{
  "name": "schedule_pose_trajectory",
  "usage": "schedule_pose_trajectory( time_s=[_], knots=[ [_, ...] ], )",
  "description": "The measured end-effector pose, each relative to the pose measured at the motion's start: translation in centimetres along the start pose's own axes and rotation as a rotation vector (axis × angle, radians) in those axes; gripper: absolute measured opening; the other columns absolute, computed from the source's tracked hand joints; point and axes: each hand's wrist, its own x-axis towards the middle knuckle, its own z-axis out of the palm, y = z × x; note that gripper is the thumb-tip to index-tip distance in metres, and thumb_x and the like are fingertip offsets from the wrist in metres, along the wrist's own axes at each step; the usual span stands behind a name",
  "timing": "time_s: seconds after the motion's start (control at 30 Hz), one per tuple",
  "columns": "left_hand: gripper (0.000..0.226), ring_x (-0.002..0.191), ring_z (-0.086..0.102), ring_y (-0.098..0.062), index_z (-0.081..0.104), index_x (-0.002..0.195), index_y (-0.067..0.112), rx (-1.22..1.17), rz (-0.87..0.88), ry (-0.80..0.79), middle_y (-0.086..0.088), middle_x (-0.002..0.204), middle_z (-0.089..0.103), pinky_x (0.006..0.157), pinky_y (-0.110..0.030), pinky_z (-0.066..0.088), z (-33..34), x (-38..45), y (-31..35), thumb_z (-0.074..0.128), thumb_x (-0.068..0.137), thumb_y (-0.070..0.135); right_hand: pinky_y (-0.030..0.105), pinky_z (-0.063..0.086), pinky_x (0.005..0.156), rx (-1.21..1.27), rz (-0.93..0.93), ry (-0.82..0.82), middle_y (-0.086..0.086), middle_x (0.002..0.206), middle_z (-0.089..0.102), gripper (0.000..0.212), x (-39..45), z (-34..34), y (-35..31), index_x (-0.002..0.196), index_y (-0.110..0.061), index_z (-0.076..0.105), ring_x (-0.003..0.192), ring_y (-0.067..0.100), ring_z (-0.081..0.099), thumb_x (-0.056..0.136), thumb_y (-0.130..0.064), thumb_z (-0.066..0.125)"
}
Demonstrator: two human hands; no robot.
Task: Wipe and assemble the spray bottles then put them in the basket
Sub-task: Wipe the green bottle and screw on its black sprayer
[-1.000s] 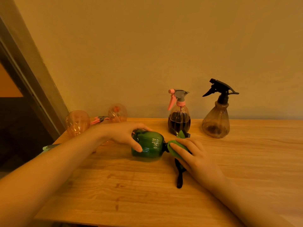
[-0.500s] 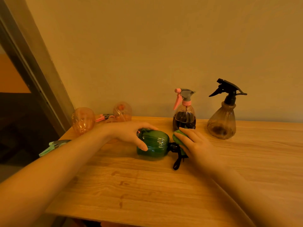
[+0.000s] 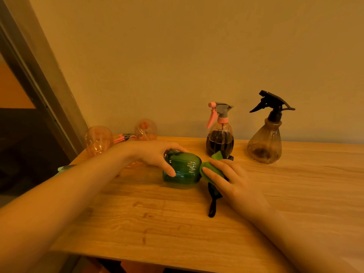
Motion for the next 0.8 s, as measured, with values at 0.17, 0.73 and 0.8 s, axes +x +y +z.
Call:
schedule_pose_trajectory(
  time_s=[0.17,0.73,0.8],
  knots=[
    [0.072,0.123,0.045,-0.008,0.043,0.132,0.039,0.021,-0.005,0.014,0.013,0.133,0.047,0.104,-0.026,0.040,0.2,-0.1,0.0,0.081,0.073,0.023,0.046,0.047,0.097,0.035,-0.096,-0.103,0.015,0.141,0.046,0.040,-1.4,1.2,1.0,0.134,-0.013,0.051,0.129,0.033,0.045,0.095,-0.021,0.047],
    [0.078,0.128,0.031,-0.012,0.039,0.135,0.047,0.149,-0.009,0.042,0.007,0.136,0.031,0.105,-0.026,0.035,0.2,-0.5,0.4,0.080,0.074,0.020,0.030,0.041,0.086,0.366,0.717,0.289,-0.002,0.112,0.055,0.039,-4.3,-2.5,3.7,0.123,-0.009,0.056,0.103,0.016,0.054,0.085,-0.006,0.066],
    [0.080,0.129,0.032,-0.016,0.039,0.136,0.048,0.169,-0.020,0.039,0.006,0.134,0.031,0.109,-0.034,0.035,0.2,-0.6,0.7,0.079,0.074,0.017,0.030,0.042,0.083,0.376,0.748,0.295,-0.004,0.110,0.054,0.039,-4.1,-2.7,3.4,0.122,-0.009,0.057,0.100,0.013,0.053,0.084,-0.008,0.066]
  ],
)
